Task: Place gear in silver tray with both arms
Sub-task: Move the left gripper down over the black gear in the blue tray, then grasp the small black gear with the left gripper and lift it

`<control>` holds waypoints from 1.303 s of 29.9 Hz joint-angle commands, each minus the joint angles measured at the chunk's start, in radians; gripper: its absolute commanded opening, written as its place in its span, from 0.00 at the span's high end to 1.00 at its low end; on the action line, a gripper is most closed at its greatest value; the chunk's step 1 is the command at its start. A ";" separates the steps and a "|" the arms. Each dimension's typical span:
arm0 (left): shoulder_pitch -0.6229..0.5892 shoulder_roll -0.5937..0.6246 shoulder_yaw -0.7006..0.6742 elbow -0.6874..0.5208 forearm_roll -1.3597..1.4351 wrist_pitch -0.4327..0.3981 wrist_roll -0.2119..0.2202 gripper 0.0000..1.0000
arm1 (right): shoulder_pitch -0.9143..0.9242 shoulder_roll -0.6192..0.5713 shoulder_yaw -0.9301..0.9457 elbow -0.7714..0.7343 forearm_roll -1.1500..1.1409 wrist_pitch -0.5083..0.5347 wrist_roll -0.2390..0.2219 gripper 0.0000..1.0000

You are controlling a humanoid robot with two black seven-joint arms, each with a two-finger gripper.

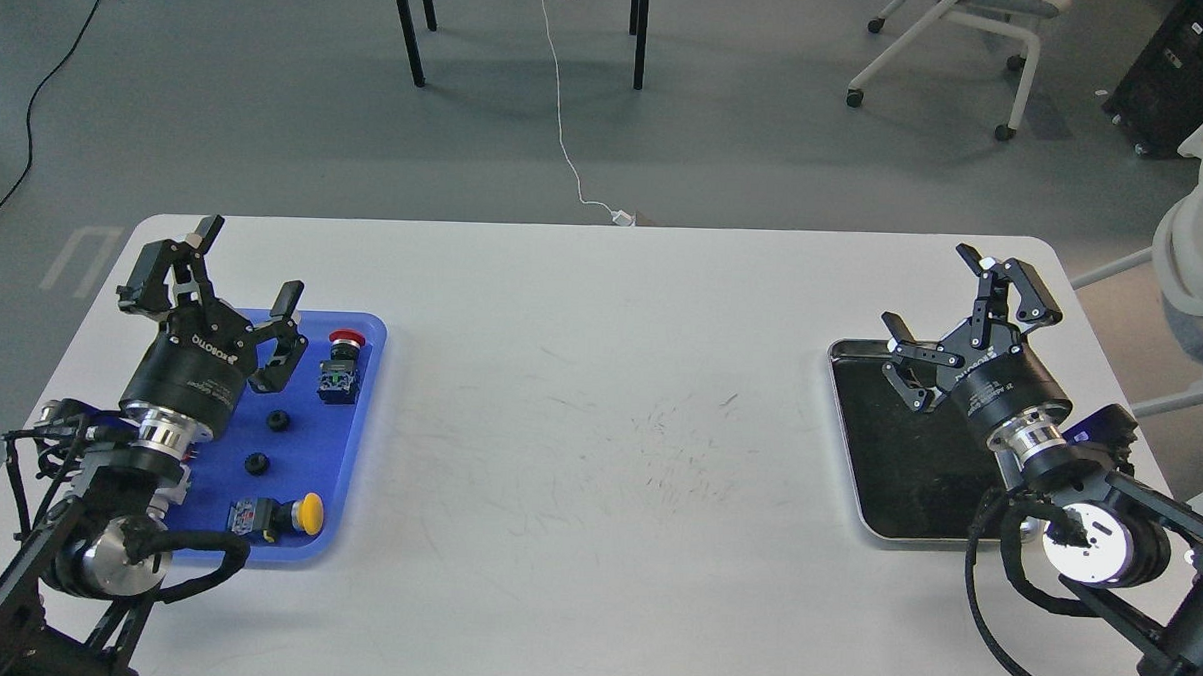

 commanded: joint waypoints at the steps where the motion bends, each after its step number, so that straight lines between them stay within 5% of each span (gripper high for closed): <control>1: 0.003 0.002 0.000 -0.001 0.001 -0.003 0.000 0.02 | 0.014 0.005 0.000 -0.002 0.000 0.000 0.000 0.01; 24: -0.037 0.101 0.075 0.055 0.012 -0.084 -0.025 0.02 | 0.029 -0.001 -0.023 -0.008 -0.003 0.000 0.000 0.01; 34: -0.039 0.398 0.112 -0.115 0.578 -0.171 -0.224 0.02 | 0.037 -0.006 -0.049 -0.008 -0.008 0.000 0.000 0.01; 39: -0.103 0.611 0.196 -0.159 0.927 -0.171 -0.228 0.04 | 0.037 -0.004 -0.049 -0.011 -0.009 0.000 0.000 0.01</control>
